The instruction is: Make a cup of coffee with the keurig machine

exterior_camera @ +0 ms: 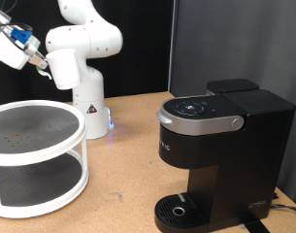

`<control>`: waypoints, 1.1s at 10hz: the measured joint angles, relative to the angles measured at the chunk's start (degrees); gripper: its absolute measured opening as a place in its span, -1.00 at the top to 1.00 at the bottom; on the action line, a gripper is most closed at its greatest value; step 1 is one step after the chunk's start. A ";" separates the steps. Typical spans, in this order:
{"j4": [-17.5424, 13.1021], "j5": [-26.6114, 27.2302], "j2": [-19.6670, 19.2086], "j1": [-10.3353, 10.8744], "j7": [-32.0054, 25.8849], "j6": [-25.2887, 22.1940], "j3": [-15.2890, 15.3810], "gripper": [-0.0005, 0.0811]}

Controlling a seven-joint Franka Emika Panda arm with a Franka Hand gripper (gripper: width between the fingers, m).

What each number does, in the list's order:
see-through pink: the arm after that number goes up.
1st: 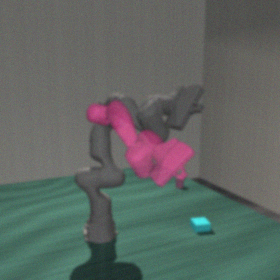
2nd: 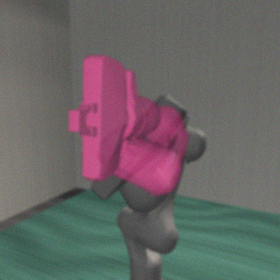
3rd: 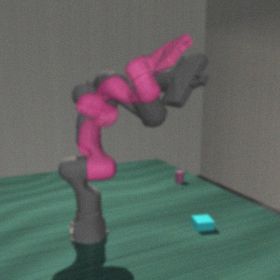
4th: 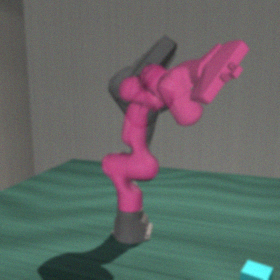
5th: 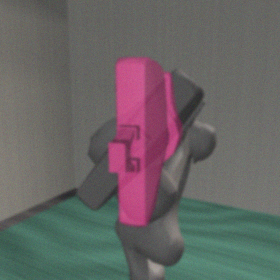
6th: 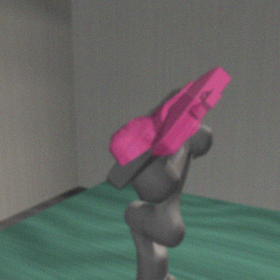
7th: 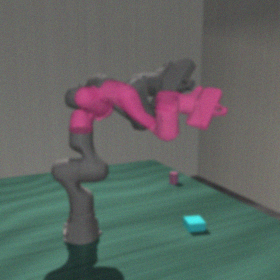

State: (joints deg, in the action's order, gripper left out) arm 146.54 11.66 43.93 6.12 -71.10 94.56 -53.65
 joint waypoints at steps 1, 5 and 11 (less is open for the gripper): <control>1.28 1.87 0.02 0.00 1.84 2.41 0.26 0.82; 6.75 8.55 -0.19 0.82 7.57 15.97 4.01 0.82; 8.41 16.05 -5.51 10.07 10.37 31.84 6.56 0.82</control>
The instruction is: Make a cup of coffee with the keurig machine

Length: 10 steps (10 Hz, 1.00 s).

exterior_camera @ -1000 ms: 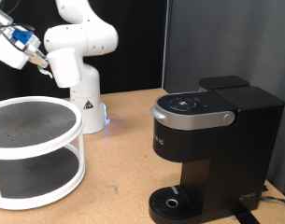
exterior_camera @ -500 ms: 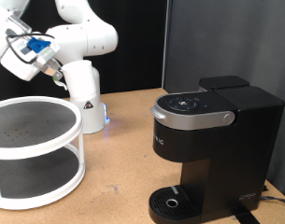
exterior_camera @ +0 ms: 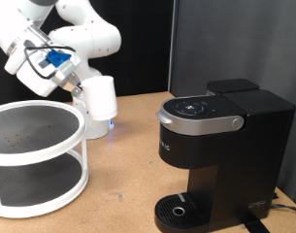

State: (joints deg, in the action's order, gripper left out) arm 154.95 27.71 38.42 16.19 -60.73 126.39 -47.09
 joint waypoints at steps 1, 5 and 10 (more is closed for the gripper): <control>-0.15 1.03 -0.96 1.55 0.00 1.26 0.00 0.82; -0.88 3.60 -2.57 5.85 -0.99 3.40 -0.76 0.82; 1.17 3.42 -4.66 6.08 -0.26 6.09 -0.03 0.82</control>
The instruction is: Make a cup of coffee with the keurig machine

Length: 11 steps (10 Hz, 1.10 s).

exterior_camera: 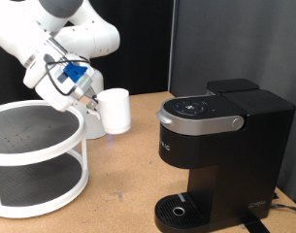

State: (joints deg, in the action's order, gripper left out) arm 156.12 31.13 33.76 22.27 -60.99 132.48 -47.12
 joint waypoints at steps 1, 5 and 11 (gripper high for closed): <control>0.71 0.09 -1.33 0.56 0.00 1.90 0.04 0.82; 1.97 4.80 -6.77 5.99 -2.47 8.78 -1.90 0.82; 1.70 15.25 -14.57 15.92 -12.16 13.84 -9.09 0.82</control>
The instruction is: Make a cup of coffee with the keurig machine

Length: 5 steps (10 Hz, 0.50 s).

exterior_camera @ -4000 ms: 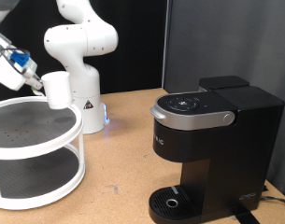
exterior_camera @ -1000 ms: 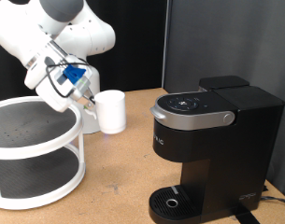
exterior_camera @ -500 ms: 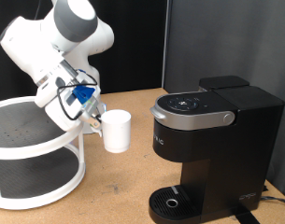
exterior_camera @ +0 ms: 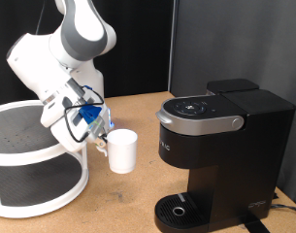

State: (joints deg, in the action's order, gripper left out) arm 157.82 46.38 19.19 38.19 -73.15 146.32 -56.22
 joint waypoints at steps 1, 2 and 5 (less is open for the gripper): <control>-0.18 1.83 -1.27 1.44 -1.75 0.14 -1.19 0.82; -0.49 4.11 -2.49 2.96 -3.61 0.36 -2.32 0.82; -2.22 12.35 -6.30 7.76 -9.20 0.59 -5.02 0.82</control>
State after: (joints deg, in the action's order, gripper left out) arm 155.60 58.73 12.89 45.95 -82.35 146.91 -61.24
